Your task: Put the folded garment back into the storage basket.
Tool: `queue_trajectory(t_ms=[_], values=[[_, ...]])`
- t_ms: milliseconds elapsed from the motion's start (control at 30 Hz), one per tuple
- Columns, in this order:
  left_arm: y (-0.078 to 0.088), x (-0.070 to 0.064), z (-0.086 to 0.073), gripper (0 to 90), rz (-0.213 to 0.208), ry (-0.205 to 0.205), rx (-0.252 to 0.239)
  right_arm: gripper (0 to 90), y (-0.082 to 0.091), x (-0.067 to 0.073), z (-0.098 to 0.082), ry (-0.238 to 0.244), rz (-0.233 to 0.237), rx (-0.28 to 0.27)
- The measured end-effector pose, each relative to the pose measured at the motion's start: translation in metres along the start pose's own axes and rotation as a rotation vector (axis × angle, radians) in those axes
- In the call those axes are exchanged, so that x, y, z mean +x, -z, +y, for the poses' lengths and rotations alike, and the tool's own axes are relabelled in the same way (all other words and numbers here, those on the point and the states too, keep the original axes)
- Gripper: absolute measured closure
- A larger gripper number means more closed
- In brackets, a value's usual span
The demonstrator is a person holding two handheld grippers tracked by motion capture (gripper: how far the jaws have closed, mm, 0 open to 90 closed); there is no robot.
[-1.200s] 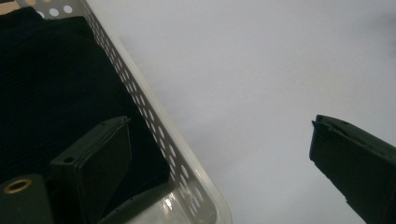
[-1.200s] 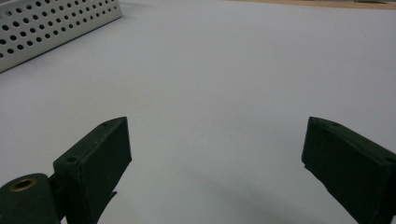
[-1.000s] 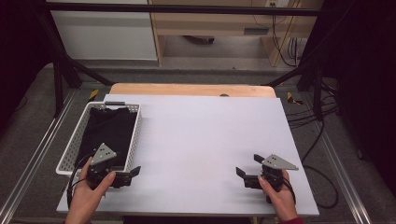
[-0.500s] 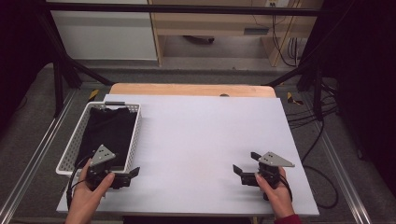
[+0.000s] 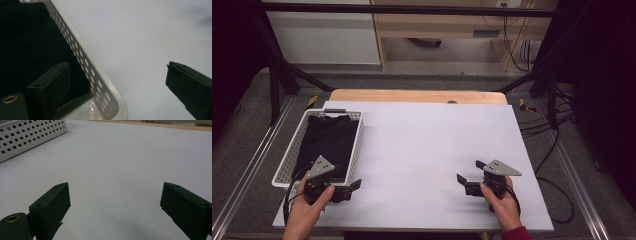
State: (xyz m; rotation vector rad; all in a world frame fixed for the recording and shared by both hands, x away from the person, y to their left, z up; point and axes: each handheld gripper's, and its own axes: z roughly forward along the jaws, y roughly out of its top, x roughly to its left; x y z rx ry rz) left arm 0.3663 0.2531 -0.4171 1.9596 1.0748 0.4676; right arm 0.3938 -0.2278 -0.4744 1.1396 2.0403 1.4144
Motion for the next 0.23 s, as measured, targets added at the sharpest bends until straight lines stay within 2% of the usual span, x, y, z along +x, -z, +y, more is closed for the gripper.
queue_trajectory(t_ms=[233], values=[[0.0004,-0.0006,0.0008,6.0,0.003,0.002,-0.017,9.5,0.0034,0.0002,-0.0015,-0.001,-0.014,-0.011]])
